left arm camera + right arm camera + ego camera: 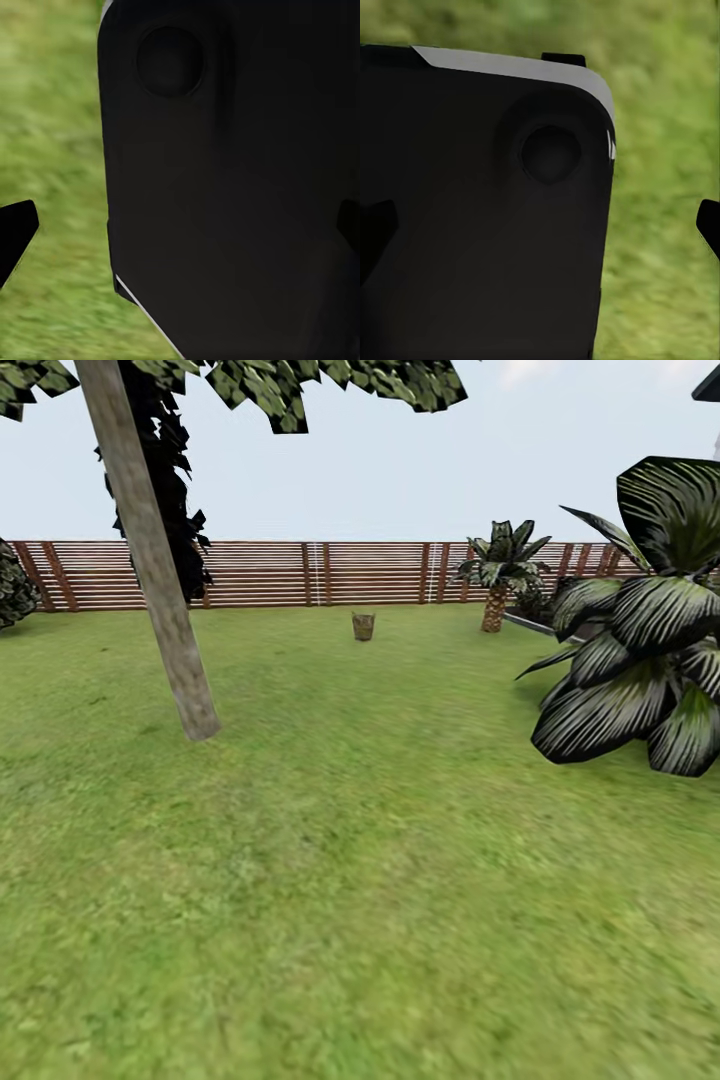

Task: Take the three Easter eggs out of the wicker basket on the lawn in the garden, then place them on the lawn next to a single tree (choose any tree) so that all three eggs are next to the same tree and none are left in the basket.

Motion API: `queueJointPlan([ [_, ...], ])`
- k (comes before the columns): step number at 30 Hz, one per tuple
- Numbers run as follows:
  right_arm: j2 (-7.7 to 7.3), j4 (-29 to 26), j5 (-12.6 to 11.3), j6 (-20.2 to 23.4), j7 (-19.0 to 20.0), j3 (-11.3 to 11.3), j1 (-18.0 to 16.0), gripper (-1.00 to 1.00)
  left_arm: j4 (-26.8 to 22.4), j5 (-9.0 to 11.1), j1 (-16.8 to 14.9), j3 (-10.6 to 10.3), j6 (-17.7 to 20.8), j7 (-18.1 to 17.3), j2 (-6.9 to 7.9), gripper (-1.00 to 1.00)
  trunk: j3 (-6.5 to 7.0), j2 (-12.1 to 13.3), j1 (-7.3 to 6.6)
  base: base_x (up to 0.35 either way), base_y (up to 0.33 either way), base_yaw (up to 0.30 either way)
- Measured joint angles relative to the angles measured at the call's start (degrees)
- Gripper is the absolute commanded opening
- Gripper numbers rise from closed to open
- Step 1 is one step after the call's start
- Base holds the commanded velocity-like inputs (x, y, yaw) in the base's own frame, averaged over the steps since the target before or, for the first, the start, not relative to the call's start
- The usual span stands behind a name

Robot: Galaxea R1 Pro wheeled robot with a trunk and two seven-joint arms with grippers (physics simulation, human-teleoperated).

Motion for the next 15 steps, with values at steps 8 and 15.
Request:
queueJointPlan([
  [8,-0.01,0.0,0.0,0.02,0.0,0.0,0.0,1.0,0.0,0.0,0.0,0.0,0.0,0.0,-0.01,1.0,0.0,0.0,0.0,0.303,0.1,0.0],
  [15,-0.01,0.0,0.0,0.0,0.0,0.0,0.0,1.0,0.0,0.0,0.0,0.0,0.0,0.0,-0.01,1.0,0.0,0.0,0.0,0.303,0.099,0.0],
])
